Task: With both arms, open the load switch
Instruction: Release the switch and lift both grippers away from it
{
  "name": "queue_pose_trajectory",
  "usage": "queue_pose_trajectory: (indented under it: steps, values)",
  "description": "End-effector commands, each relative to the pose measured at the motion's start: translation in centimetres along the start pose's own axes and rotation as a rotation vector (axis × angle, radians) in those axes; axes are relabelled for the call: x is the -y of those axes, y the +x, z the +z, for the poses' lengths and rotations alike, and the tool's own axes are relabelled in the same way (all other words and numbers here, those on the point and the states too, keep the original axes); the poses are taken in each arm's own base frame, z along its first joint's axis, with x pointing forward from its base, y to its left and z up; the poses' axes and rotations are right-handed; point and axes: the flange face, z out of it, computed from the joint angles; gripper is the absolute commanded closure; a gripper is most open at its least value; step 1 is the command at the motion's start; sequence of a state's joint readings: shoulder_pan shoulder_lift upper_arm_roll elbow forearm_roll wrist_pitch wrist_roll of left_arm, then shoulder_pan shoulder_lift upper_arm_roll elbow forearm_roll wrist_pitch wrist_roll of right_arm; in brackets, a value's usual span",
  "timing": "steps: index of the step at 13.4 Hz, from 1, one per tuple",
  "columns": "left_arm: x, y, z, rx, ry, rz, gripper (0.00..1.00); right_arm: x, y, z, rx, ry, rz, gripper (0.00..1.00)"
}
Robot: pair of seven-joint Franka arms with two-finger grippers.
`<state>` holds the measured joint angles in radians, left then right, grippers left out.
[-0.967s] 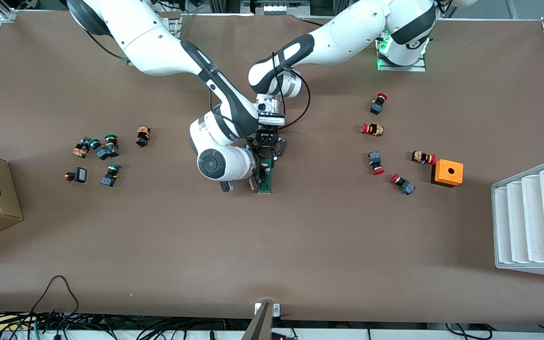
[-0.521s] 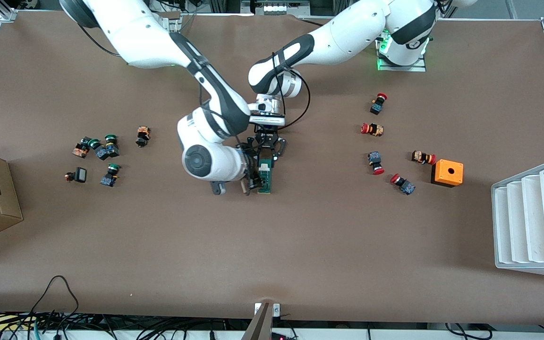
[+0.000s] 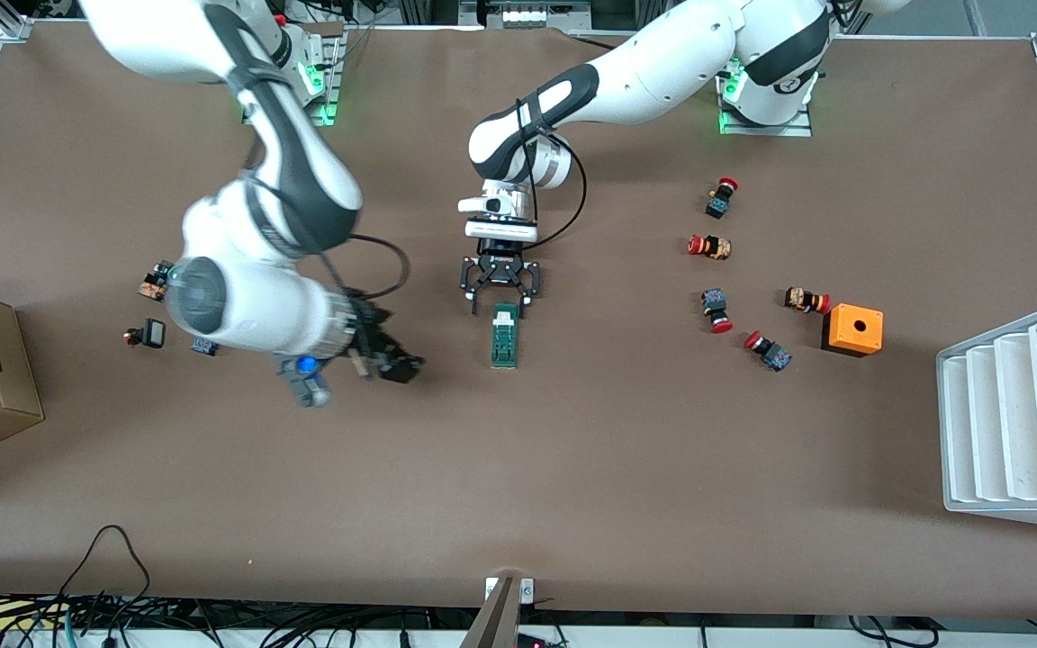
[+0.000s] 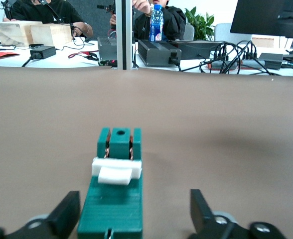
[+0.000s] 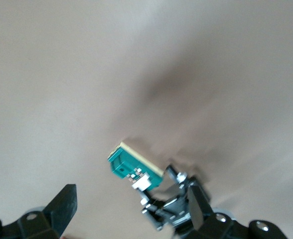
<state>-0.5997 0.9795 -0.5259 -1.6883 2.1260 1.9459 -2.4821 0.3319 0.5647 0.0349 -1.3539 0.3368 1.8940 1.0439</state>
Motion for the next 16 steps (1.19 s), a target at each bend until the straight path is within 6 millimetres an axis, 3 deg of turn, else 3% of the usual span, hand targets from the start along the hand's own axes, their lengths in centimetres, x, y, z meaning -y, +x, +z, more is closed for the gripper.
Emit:
queue_pose_trajectory:
  steps: [1,5,7,9,12,14,16]
  values:
    - [0.0,1.9,-0.5,-0.004,-0.024,0.032,0.00,-4.8,1.3,-3.9,-0.017,0.002,-0.184,0.01]
    - [0.5,5.0,-2.1,0.029,-0.008,0.071,0.00,-11.2,4.1,-9.5,-0.062,-0.011,-0.441,0.01]
    - [0.0,7.2,-3.1,0.060,0.005,0.080,0.00,-14.1,4.1,-11.9,-0.110,-0.053,-0.575,0.01]
    - [-1.0,10.8,-4.3,0.130,0.054,0.097,0.00,-17.0,4.0,-13.5,-0.156,-0.123,-0.716,0.01]
    - [-2.3,20.2,-5.8,0.305,0.131,0.125,0.00,-19.6,4.7,-15.7,-0.192,-0.155,-0.809,0.01]
    - [-3.1,27.5,-5.7,0.442,0.153,0.097,0.00,-20.4,5.1,-17.0,-0.193,-0.182,-0.845,0.00]
    - [-2.9,33.0,-5.5,0.548,0.136,0.087,0.00,-20.3,5.7,-18.1,-0.194,-0.235,-0.846,0.00]
